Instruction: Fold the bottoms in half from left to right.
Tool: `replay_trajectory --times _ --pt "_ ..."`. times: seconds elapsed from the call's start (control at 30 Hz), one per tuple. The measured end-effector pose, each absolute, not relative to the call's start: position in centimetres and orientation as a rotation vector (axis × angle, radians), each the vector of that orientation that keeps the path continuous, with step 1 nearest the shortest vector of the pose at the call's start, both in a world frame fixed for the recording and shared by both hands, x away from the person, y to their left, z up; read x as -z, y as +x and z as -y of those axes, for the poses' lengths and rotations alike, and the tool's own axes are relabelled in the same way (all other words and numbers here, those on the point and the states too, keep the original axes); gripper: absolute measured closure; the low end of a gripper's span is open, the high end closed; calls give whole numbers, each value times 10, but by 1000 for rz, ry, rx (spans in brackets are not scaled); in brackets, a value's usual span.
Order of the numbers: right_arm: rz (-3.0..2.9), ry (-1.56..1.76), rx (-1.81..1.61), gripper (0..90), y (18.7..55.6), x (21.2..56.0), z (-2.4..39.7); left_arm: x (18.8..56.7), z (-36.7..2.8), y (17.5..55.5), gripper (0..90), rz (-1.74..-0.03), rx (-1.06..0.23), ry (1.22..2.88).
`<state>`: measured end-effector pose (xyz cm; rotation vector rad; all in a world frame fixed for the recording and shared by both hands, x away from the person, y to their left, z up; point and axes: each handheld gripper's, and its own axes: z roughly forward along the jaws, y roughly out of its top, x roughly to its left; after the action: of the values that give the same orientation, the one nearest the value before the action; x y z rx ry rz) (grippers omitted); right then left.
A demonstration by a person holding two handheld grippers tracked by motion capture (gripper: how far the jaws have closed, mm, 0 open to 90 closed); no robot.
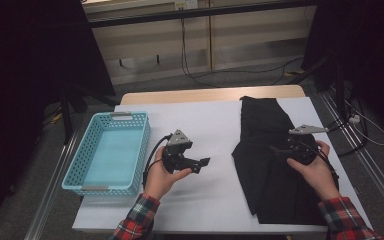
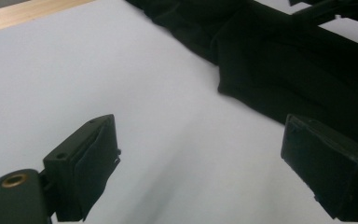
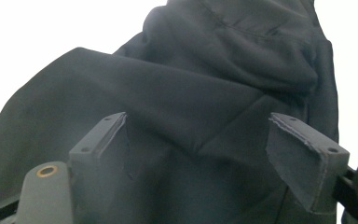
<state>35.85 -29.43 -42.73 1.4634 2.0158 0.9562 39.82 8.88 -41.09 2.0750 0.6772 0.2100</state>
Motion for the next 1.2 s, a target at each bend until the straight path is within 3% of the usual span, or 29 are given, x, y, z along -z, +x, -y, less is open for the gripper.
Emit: replay_trajectory --times 0.57,1.0,1.2 --pt "-1997 1516 -981 137 315 434 308 418 -105 405 87 -699 -229 2068" --pt "-2034 1546 -903 542 300 441 316 422 -105 406 90 -692 -239 2081" --pt "-2068 1540 -854 636 296 444 314 422 -105 406 91 -688 -243 2089"
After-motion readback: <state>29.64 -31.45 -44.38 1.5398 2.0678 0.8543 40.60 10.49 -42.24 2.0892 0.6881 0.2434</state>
